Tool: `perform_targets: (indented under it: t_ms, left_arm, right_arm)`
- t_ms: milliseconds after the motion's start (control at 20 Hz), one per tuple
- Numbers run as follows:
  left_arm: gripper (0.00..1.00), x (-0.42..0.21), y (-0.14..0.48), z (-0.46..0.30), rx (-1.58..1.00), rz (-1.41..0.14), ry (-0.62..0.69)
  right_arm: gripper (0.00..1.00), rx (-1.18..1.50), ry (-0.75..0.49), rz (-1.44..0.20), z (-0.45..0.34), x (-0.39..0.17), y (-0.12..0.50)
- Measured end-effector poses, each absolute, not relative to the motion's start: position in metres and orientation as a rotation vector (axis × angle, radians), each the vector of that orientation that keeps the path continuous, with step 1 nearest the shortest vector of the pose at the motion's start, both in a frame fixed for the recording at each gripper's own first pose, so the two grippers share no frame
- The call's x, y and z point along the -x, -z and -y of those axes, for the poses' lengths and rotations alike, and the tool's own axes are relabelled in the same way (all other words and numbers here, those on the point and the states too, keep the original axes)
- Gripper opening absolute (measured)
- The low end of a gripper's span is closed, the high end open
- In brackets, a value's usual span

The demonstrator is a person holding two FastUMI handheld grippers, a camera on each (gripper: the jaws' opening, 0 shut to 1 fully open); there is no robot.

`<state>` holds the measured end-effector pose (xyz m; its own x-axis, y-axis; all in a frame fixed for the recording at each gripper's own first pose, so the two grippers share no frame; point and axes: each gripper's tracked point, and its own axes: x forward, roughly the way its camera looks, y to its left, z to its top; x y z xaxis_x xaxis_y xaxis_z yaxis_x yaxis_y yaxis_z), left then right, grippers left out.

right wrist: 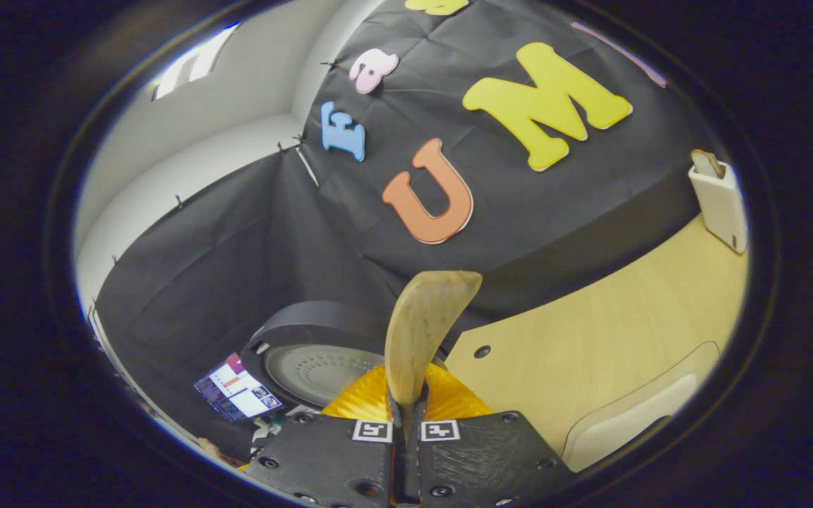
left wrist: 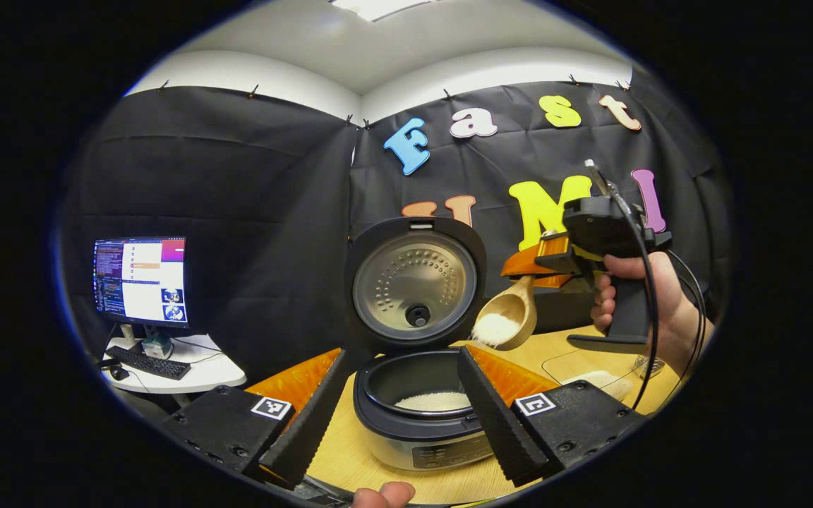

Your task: Close the left gripper, press the button to open the rice cooker; take a wooden spoon from the chopstick holder with the right hand, scoop a spoonful of rice and pour it into the rice cooker, then put the wooden spoon back into the chopstick holder.

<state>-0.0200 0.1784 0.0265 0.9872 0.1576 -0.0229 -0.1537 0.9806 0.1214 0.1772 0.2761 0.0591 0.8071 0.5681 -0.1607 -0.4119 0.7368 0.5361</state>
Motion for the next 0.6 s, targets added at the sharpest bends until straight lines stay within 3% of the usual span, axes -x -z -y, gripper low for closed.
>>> perform_targets:
  t_ms: [600]
  left_arm:
    - [0.99, 0.023, -0.025, -0.196, -0.109, -0.039, -0.191]
  right_arm:
    - [0.00, -0.090, -0.590, -0.191, -0.328, -0.165, -0.056]
